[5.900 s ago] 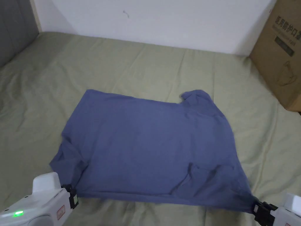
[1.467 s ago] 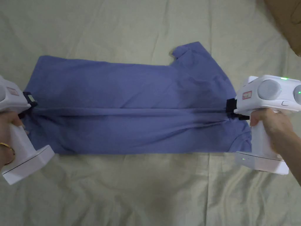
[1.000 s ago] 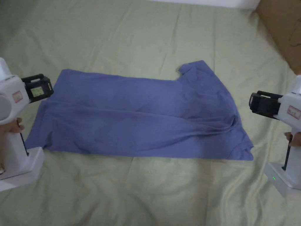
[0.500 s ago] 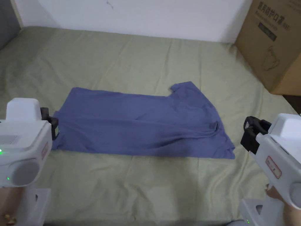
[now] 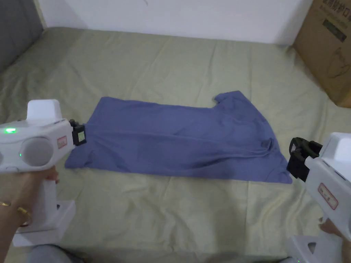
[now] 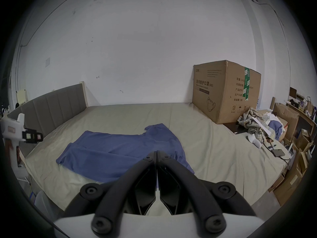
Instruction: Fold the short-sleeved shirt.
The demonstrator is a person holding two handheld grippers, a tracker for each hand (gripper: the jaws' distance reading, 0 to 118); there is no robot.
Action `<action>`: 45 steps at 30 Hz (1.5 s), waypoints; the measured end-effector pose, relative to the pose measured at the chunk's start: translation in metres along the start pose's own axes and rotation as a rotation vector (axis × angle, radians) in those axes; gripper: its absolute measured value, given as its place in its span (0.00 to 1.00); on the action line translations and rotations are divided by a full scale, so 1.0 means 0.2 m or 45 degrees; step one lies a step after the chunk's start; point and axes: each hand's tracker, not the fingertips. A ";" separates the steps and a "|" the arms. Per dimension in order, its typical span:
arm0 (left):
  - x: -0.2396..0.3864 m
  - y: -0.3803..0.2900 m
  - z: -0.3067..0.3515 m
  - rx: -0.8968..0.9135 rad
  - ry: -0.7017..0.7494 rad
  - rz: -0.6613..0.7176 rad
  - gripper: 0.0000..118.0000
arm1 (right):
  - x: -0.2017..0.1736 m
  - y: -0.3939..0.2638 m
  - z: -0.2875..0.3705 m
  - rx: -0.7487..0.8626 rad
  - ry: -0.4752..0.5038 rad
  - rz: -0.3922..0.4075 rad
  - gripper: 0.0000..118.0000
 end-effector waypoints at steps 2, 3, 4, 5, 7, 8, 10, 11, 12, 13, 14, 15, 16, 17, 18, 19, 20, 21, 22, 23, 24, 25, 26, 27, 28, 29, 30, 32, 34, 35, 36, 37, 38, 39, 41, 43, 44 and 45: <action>-0.01 0.06 -0.13 -0.104 -0.005 -0.043 0.54 | -0.02 0.00 -0.03 -0.024 0.002 0.006 0.00; -0.02 0.09 -0.21 -0.189 -0.012 -0.041 0.74 | -0.03 0.00 -0.05 -0.036 0.004 0.010 0.00; -0.03 0.11 -0.28 -0.261 -0.010 -0.041 0.86 | -0.03 0.00 -0.07 -0.046 0.008 0.014 0.00; -0.03 0.13 -0.36 -0.351 0.016 -0.030 0.92 | -0.04 0.00 -0.09 -0.057 0.009 0.020 0.00; -0.04 0.13 -0.48 -0.414 0.041 -0.020 0.94 | -0.04 -0.02 -0.12 -0.079 0.007 0.025 0.00; -0.05 0.12 -0.56 -0.459 0.039 -0.020 0.94 | -0.04 -0.02 -0.15 -0.095 0.005 0.022 0.00; -0.06 0.09 -0.67 -0.570 0.057 -0.026 0.94 | -0.03 -0.04 -0.19 -0.134 0.001 0.015 0.00; -0.06 0.07 -0.74 -0.630 0.068 -0.029 0.94 | -0.03 -0.05 -0.21 -0.153 -0.005 0.017 0.00; -0.06 0.05 -0.80 -0.682 0.079 -0.032 0.94 | -0.03 -0.06 -0.24 -0.168 -0.011 0.020 0.00; -0.06 0.03 -0.84 -0.706 0.101 -0.042 0.94 | -0.02 -0.07 -0.25 -0.181 -0.015 0.019 0.00; -0.07 0.00 -0.88 -0.739 0.113 -0.048 0.94 | -0.01 -0.08 -0.27 -0.198 -0.020 0.016 0.00; -0.07 -0.03 -0.92 -0.776 0.119 -0.063 0.93 | -0.01 -0.08 -0.29 -0.210 -0.023 0.013 0.00; -0.06 -0.05 -0.95 -0.816 0.121 -0.081 0.89 | -0.01 -0.09 -0.30 -0.216 -0.027 0.015 0.00; -0.06 -0.08 -0.98 -0.860 0.129 -0.112 0.77 | -0.01 -0.10 -0.31 -0.226 -0.037 0.014 0.00; -0.06 -0.11 -0.98 -0.884 0.115 -0.126 0.60 | -0.01 -0.10 -0.32 -0.231 -0.041 0.011 0.00; -0.06 -0.11 -0.97 -0.859 0.030 -0.043 0.53 | 0.00 -0.11 -0.33 -0.235 -0.039 0.009 0.00; -0.05 -0.10 -0.95 -0.817 0.048 0.024 0.46 | 0.00 -0.11 -0.34 -0.240 -0.037 0.008 0.00; -0.03 -0.09 -0.94 -0.825 0.063 -0.030 0.29 | 0.00 -0.12 -0.35 -0.250 -0.036 0.008 0.00; -0.01 -0.08 -0.91 -0.800 0.010 -0.083 0.13 | 0.01 -0.12 -0.36 -0.258 -0.031 0.010 0.00; 0.02 -0.08 -0.88 -0.783 -0.015 -0.149 0.05 | 0.01 -0.12 -0.37 -0.264 -0.027 0.013 0.00; 0.04 -0.08 -0.87 -0.762 0.026 -0.199 0.02 | 0.01 -0.12 -0.38 -0.263 -0.033 0.013 0.00; 0.06 -0.07 -0.86 -0.749 0.038 -0.215 0.02 | 0.03 -0.12 -0.38 -0.263 -0.041 0.008 0.00; 0.05 -0.07 -0.84 -0.745 0.026 -0.214 0.01 | 0.05 -0.11 -0.40 -0.264 -0.041 -0.006 0.00; 0.04 -0.06 -0.82 -0.735 0.012 -0.204 0.01 | 0.07 -0.09 -0.41 -0.268 -0.045 -0.020 0.00; 0.04 -0.04 -0.80 -0.714 -0.024 -0.167 0.01 | 0.10 -0.07 -0.44 -0.274 -0.052 -0.024 0.00; 0.04 -0.02 -0.76 -0.676 -0.009 -0.148 0.01 | 0.14 -0.05 -0.47 -0.297 -0.068 -0.016 0.00; 0.02 -0.01 -0.74 -0.631 -0.013 -0.140 0.01 | 0.18 -0.02 -0.50 -0.327 -0.089 -0.008 0.00; 0.01 0.04 -0.66 -0.561 -0.045 -0.125 0.01 | 0.27 0.03 -0.60 -0.395 -0.107 -0.035 0.00; -0.01 0.08 -0.61 -0.496 -0.072 -0.093 0.01 | 0.37 0.07 -0.72 -0.532 -0.098 -0.128 0.11; -0.02 0.10 -0.58 -0.471 -0.082 -0.067 0.01 | 0.41 0.07 -0.80 -0.616 -0.076 -0.165 0.31; -0.02 0.11 -0.56 -0.460 -0.095 -0.047 0.01 | 0.45 0.07 -0.86 -0.678 -0.066 -0.187 0.65; -0.03 0.12 -0.55 -0.454 -0.107 -0.026 0.01 | 0.47 0.05 -0.93 -0.762 -0.052 -0.193 0.86; -0.01 0.12 -0.52 -0.452 -0.112 -0.013 0.01 | 0.49 0.02 -0.99 -0.822 -0.053 -0.194 0.95; -0.01 0.12 -0.51 -0.452 -0.118 0.005 0.01 | 0.49 -0.01 -1.04 -0.846 -0.069 -0.183 0.95; -0.02 0.11 -0.51 -0.460 -0.120 0.034 0.01 | 0.47 -0.09 -1.13 -0.933 -0.116 -0.149 0.95; -0.03 0.10 -0.53 -0.476 -0.115 0.055 0.01 | 0.47 -0.17 -1.21 -1.027 -0.158 -0.153 0.94; -0.04 0.09 -0.54 -0.491 -0.105 0.065 0.01 | 0.46 -0.21 -1.23 -1.062 -0.176 -0.168 0.91; -0.05 0.07 -0.54 -0.503 -0.098 0.074 0.01 | 0.45 -0.24 -1.24 -1.086 -0.175 -0.186 0.82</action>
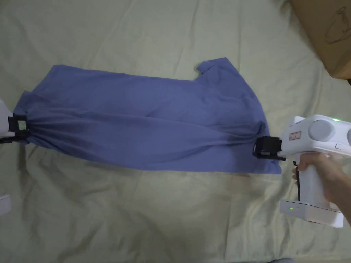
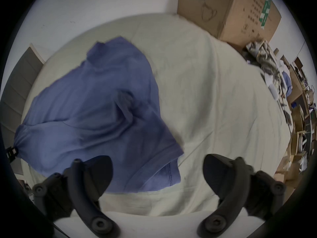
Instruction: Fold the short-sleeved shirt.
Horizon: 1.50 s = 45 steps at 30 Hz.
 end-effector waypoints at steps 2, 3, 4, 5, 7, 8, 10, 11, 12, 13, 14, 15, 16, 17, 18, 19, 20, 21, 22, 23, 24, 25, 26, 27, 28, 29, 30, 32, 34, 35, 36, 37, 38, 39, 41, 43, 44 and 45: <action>-0.05 -0.02 -0.05 -0.027 0.005 0.040 0.01 | -0.03 -0.04 -0.04 0.010 0.003 -0.004 0.54; -0.07 -0.03 -0.07 -0.043 0.001 0.084 0.01 | -0.04 -0.05 -0.06 0.002 0.014 -0.007 0.35; -0.08 -0.04 -0.08 -0.054 -0.011 0.124 0.01 | -0.04 -0.07 -0.06 -0.007 0.050 -0.002 0.24; -0.09 -0.06 -0.09 -0.061 -0.024 0.163 0.01 | -0.05 -0.07 -0.05 -0.003 0.070 -0.004 0.08; -0.12 -0.07 -0.10 -0.056 -0.046 0.218 0.01 | -0.05 -0.04 0.00 -0.023 0.080 -0.004 0.05; -0.14 -0.07 -0.09 -0.058 -0.037 0.218 0.01 | -0.04 -0.04 0.05 -0.029 0.071 -0.004 0.05; -0.14 -0.07 -0.05 -0.040 -0.063 0.256 0.01 | -0.01 -0.03 0.15 -0.004 0.117 0.010 0.05; -0.16 -0.07 -0.01 -0.014 -0.097 0.301 0.01 | 0.01 -0.03 0.23 0.025 0.139 0.007 0.05; -0.17 -0.07 0.03 -0.001 -0.128 0.334 0.01 | 0.03 -0.04 0.30 0.063 0.174 0.005 0.05; -0.18 -0.08 0.06 0.011 -0.154 0.359 0.01 | 0.04 -0.05 0.37 0.093 0.194 0.010 0.05; -0.20 -0.09 0.10 0.022 -0.178 0.369 0.01 | 0.05 -0.08 0.44 0.115 0.201 0.022 0.05; -0.21 -0.12 0.15 0.035 -0.179 0.362 0.01 | 0.06 -0.11 0.49 0.127 0.207 0.037 0.05; -0.23 -0.15 0.19 0.051 -0.177 0.361 0.01 | 0.08 -0.15 0.53 0.138 0.218 0.049 0.05; -0.25 -0.19 0.22 0.062 -0.173 0.356 0.01 | 0.10 -0.20 0.57 0.138 0.227 0.059 0.05; -0.27 -0.24 0.25 0.063 -0.170 0.351 0.01 | 0.12 -0.26 0.59 0.133 0.235 0.062 0.05; -0.29 -0.30 0.27 0.059 -0.167 0.349 0.01 | 0.14 -0.32 0.59 0.127 0.248 0.058 0.05; -0.31 -0.36 0.28 0.047 -0.164 0.348 0.01 | 0.15 -0.40 0.60 0.119 0.258 0.049 0.05; -0.34 -0.44 0.28 0.017 -0.166 0.355 0.01 | 0.16 -0.47 0.59 0.110 0.256 0.049 0.05; -0.36 -0.50 0.26 -0.017 -0.167 0.360 0.01 | 0.17 -0.54 0.57 0.096 0.242 0.062 0.05; -0.37 -0.57 0.23 -0.074 -0.158 0.351 0.02 | 0.17 -0.61 0.54 0.061 0.211 0.097 0.05; -0.38 -0.63 0.20 -0.119 -0.138 0.338 0.06 | 0.16 -0.66 0.51 0.039 0.204 0.107 0.05; -0.36 -0.68 0.18 -0.159 -0.091 0.333 0.16 | 0.16 -0.71 0.48 0.023 0.204 0.103 0.05; -0.36 -0.72 0.17 -0.182 -0.030 0.316 0.30 | 0.16 -0.75 0.46 0.014 0.204 0.089 0.06; -0.36 -0.74 0.15 -0.202 0.050 0.268 0.53 | 0.16 -0.78 0.45 0.022 0.202 0.085 0.08; -0.36 -0.75 0.16 -0.181 0.089 0.230 0.68 | 0.17 -0.78 0.44 0.040 0.181 0.083 0.16; -0.36 -0.74 0.17 -0.143 0.106 0.190 0.80 | 0.16 -0.78 0.46 0.058 0.121 0.111 0.32; -0.37 -0.72 0.21 -0.083 0.104 0.159 0.90 | 0.16 -0.76 0.48 0.078 0.049 0.174 0.60; -0.36 -0.64 0.30 0.067 0.093 0.145 0.92 | 0.15 -0.72 0.56 0.179 -0.040 0.252 0.84; -0.32 -0.54 0.43 0.211 0.113 0.146 0.92 | 0.12 -0.68 0.69 0.363 -0.067 0.276 0.85; -0.29 -0.49 0.48 0.298 0.136 0.137 0.92 | 0.10 -0.65 0.76 0.474 -0.077 0.269 0.85; -0.25 -0.45 0.53 0.395 0.171 0.114 0.92 | 0.08 -0.63 0.83 0.588 -0.073 0.254 0.85; -0.21 -0.42 0.58 0.501 0.228 0.096 0.92 | 0.05 -0.62 0.89 0.677 -0.064 0.243 0.85; -0.14 -0.39 0.62 0.630 0.272 0.058 0.92 | 0.01 -0.61 0.95 0.772 -0.034 0.225 0.85; -0.08 -0.38 0.67 0.740 0.298 0.019 0.92 | -0.03 -0.61 1.01 0.870 -0.011 0.199 0.85; 0.01 -0.35 0.72 0.868 0.279 -0.031 0.91 | -0.09 -0.62 1.10 1.047 0.045 0.159 0.85; 0.09 -0.35 0.76 0.961 0.216 -0.062 0.78 | -0.17 -0.64 1.16 1.186 0.082 0.140 0.84; 0.13 -0.35 0.77 0.989 0.190 -0.084 0.64 | -0.20 -0.64 1.17 1.229 0.105 0.139 0.81; 0.16 -0.36 0.77 0.998 0.161 -0.110 0.64 | -0.23 -0.64 1.18 1.241 0.146 0.156 0.79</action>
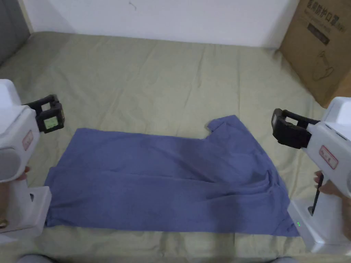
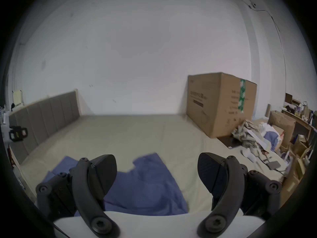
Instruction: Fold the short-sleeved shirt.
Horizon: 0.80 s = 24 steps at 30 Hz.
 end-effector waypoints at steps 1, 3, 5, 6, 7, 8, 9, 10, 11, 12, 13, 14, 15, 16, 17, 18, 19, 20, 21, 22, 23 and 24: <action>0.03 0.00 0.00 -0.001 -0.021 -0.016 0.58 | -0.02 0.01 0.00 0.007 0.036 -0.008 0.77; 0.08 0.00 -0.02 -0.011 -0.051 -0.054 0.17 | -0.05 0.00 -0.02 0.010 0.062 -0.033 0.43; 0.11 0.00 -0.02 -0.007 -0.063 -0.048 0.01 | -0.08 -0.01 -0.04 0.019 0.023 -0.070 0.00; 0.12 0.00 -0.01 -0.002 -0.106 -0.030 0.00 | -0.08 -0.01 -0.04 0.015 0.038 -0.087 0.00; 0.13 0.00 -0.02 -0.005 -0.124 -0.019 0.00 | -0.08 -0.01 -0.05 0.012 0.064 -0.097 0.00; 0.15 0.00 -0.02 -0.001 -0.133 -0.018 0.00 | -0.09 -0.02 -0.05 0.015 0.067 -0.100 0.00; 0.17 0.00 -0.04 0.005 -0.137 -0.026 0.00 | -0.10 -0.03 -0.05 0.018 0.063 -0.090 0.00; 0.18 0.00 -0.05 0.004 -0.141 -0.035 0.00 | -0.11 -0.03 -0.05 0.018 0.070 -0.076 0.00; 0.19 0.00 -0.06 -0.005 -0.149 -0.040 0.00 | -0.12 -0.03 -0.06 0.014 0.066 -0.065 0.00; 0.19 0.00 -0.08 -0.014 -0.173 -0.030 0.00 | -0.12 -0.04 -0.07 0.013 0.072 -0.066 0.00; 0.20 0.00 -0.10 -0.026 -0.184 -0.023 0.00 | -0.12 -0.04 -0.07 0.010 0.073 -0.073 0.00; 0.20 0.00 -0.12 -0.036 -0.196 -0.015 0.00 | -0.12 -0.05 -0.08 0.004 0.080 -0.078 0.00; 0.19 0.00 -0.14 -0.047 -0.205 -0.005 0.00 | -0.13 -0.05 -0.09 0.000 0.081 -0.084 0.00; 0.19 0.00 -0.17 -0.073 -0.221 -0.003 0.00 | -0.13 -0.05 -0.10 -0.009 0.080 -0.089 0.00; 0.17 0.00 -0.21 -0.120 -0.242 -0.004 0.00 | -0.12 -0.05 -0.11 -0.020 0.085 -0.094 0.00; 0.15 0.01 -0.26 -0.175 -0.253 -0.004 0.03 | -0.12 -0.06 -0.12 -0.028 0.100 -0.096 0.00; 0.12 0.01 -0.31 -0.196 -0.248 0.017 0.09 | -0.12 -0.06 -0.13 -0.034 0.102 -0.096 0.00; 0.11 0.01 -0.36 -0.244 -0.230 0.021 0.20 | -0.12 -0.06 -0.15 -0.042 0.104 -0.092 0.00; 0.09 0.02 -0.42 -0.290 -0.221 0.021 0.44 | -0.12 -0.06 -0.17 -0.050 0.103 -0.089 0.00; 0.07 0.03 -0.50 -0.358 -0.194 0.029 0.67 | -0.12 -0.07 -0.19 -0.062 0.107 -0.088 0.00; 0.04 0.03 -0.58 -0.405 -0.196 0.052 0.86 | -0.13 -0.06 -0.21 -0.075 0.108 -0.088 0.00; 0.03 0.02 -0.66 -0.446 -0.211 0.067 1.00 | -0.13 -0.07 -0.23 -0.088 0.110 -0.089 0.00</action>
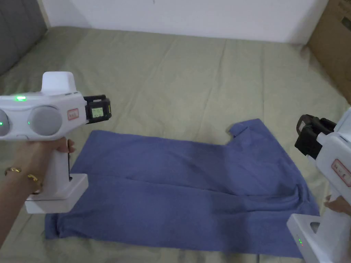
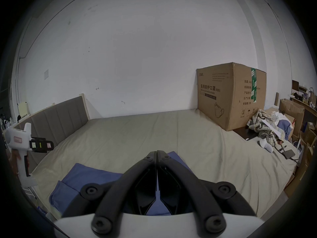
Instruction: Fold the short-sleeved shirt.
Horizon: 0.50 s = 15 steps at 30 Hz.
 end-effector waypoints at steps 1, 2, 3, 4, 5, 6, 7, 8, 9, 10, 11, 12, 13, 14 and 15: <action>-0.03 0.02 -0.07 -0.049 -0.008 0.015 1.00 | 0.00 0.00 -0.02 -0.010 -0.001 -0.001 0.00; -0.05 0.03 -0.14 -0.088 0.003 0.017 1.00 | 0.01 0.00 -0.04 -0.018 0.002 -0.003 0.00; -0.07 0.06 -0.20 -0.138 -0.014 0.007 1.00 | 0.01 0.00 -0.07 -0.027 0.010 -0.003 0.00; -0.06 0.05 -0.27 -0.198 0.042 -0.050 1.00 | 0.01 -0.01 -0.09 -0.032 0.009 -0.001 0.00; -0.07 0.05 -0.35 -0.245 0.063 -0.100 1.00 | 0.01 -0.01 -0.12 -0.043 0.007 0.002 0.00; -0.08 0.05 -0.40 -0.284 0.076 -0.127 1.00 | 0.02 -0.01 -0.14 -0.055 0.009 0.005 0.00; -0.10 0.05 -0.50 -0.335 0.069 -0.126 1.00 | 0.02 -0.01 -0.17 -0.064 0.008 0.007 0.00; -0.09 0.04 -0.58 -0.403 0.073 -0.115 1.00 | 0.03 -0.02 -0.19 -0.072 0.009 0.010 0.00; -0.10 0.03 -0.66 -0.481 0.070 -0.093 1.00 | 0.03 -0.02 -0.22 -0.086 0.011 0.017 0.00; -0.11 0.02 -0.72 -0.540 0.073 -0.065 1.00 | 0.03 -0.02 -0.24 -0.095 0.012 0.019 0.00; -0.13 0.00 -0.79 -0.590 0.087 -0.028 1.00 | 0.06 -0.03 -0.26 -0.102 0.015 0.012 0.00; -0.13 -0.02 -0.86 -0.625 0.103 -0.007 1.00 | 0.07 -0.05 -0.28 -0.104 0.026 0.002 0.00; -0.13 -0.04 -0.92 -0.625 0.112 0.002 1.00 | 0.07 -0.06 -0.30 -0.104 0.028 -0.003 0.00; -0.13 -0.05 -0.96 -0.609 0.116 -0.010 1.00 | 0.07 -0.07 -0.31 -0.106 0.029 -0.006 0.00; -0.12 -0.05 -1.01 -0.611 0.130 -0.018 1.00 | 0.07 -0.09 -0.33 -0.114 0.030 -0.005 0.00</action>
